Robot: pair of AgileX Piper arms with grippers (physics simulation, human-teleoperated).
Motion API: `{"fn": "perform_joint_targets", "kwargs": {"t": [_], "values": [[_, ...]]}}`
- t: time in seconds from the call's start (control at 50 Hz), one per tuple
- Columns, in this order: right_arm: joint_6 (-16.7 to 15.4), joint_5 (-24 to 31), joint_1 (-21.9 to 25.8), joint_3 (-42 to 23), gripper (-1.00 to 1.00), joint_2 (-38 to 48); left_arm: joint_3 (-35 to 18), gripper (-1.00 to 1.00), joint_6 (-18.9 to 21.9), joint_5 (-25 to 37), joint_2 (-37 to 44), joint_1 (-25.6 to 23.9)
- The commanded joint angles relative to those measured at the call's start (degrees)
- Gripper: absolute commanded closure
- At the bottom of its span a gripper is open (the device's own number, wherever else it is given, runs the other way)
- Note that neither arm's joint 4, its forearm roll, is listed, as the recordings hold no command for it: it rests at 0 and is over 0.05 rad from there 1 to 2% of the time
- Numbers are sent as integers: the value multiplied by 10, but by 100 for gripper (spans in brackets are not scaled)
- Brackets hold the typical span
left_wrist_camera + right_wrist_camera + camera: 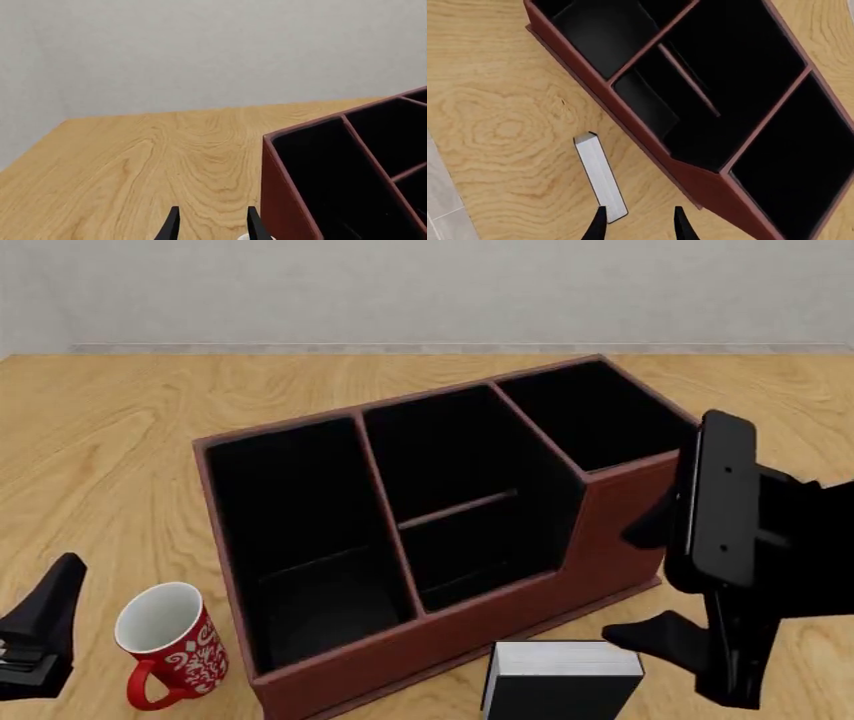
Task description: Pick up the book and place it in the right compartment of the caddy.
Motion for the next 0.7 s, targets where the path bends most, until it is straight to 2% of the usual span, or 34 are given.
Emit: {"fn": "perform_joint_targets", "kwargs": {"t": [0.02,0.42,0.7], "values": [[22,-7,19,12,-100,1,0,-100,2,1,1,-3],[49,-33,41,28,-100,14,3,-100,6,1,1,-7],[80,-72,71,38,-100,48,7,-100,6,-1,0,-5]]}}
